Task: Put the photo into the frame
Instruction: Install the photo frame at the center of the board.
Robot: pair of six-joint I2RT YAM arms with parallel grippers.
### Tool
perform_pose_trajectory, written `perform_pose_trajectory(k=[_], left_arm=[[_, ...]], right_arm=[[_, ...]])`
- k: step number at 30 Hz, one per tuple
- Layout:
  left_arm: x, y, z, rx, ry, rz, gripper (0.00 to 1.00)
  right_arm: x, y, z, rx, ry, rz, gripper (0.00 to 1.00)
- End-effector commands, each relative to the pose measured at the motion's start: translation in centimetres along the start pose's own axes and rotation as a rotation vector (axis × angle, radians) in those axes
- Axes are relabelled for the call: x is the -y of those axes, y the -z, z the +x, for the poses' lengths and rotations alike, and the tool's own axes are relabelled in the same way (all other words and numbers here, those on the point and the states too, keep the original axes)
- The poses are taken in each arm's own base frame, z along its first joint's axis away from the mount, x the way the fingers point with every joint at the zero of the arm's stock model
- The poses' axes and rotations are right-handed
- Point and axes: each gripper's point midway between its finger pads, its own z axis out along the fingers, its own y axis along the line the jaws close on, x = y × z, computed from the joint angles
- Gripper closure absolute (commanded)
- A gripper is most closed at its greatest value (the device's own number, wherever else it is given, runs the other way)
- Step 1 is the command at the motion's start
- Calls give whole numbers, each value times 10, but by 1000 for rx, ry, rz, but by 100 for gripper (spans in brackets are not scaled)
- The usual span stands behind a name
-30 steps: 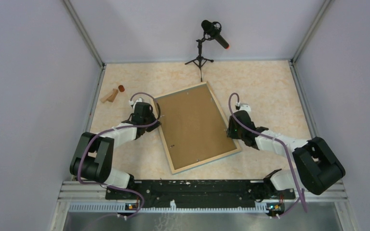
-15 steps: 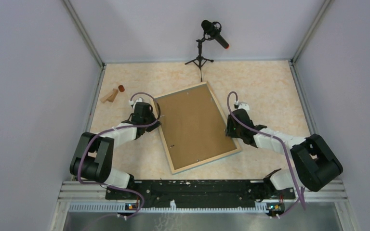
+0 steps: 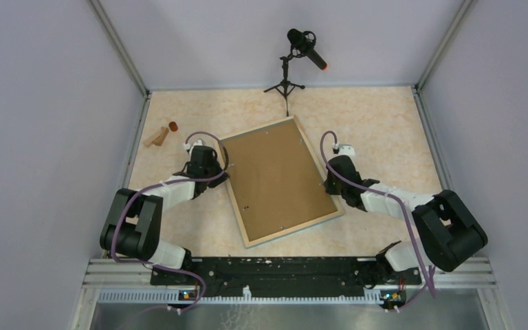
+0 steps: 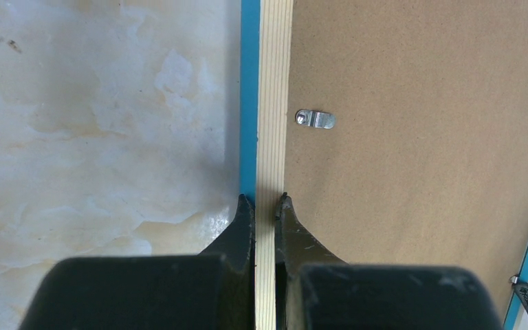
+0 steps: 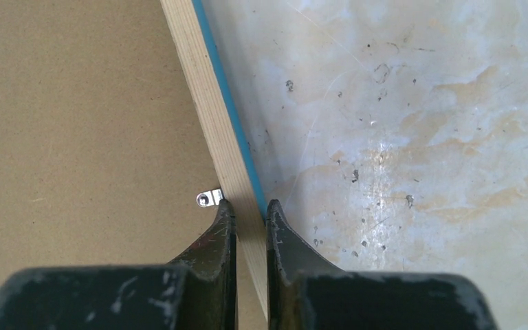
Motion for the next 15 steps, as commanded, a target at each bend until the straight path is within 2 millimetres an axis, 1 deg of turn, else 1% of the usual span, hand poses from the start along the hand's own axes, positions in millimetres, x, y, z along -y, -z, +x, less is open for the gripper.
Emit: perform_pose_trajectory(k=[1, 5, 10, 11, 13, 14, 15], left_arm=[[-21, 0, 38, -138, 16, -51, 100], [-20, 0, 38, -138, 11, -47, 100], [-12, -1, 37, -152, -9, -19, 100], [-7, -1, 35, -152, -16, -3, 100], [0, -3, 32, -151, -34, 21, 100], [4, -3, 30, -150, -42, 36, 100], [10, -4, 28, -154, -50, 53, 100]], right_arm=[[-1, -12, 0, 62, -82, 9, 100], [-7, -7, -1, 37, -84, -18, 100], [-5, 15, 2, 11, -104, -35, 96], [-4, 20, 7, -6, -120, -42, 97], [-10, 29, 16, -27, -180, -95, 99], [-13, 33, 26, -44, -215, -129, 100], [-16, 37, 31, -54, -249, -158, 100]])
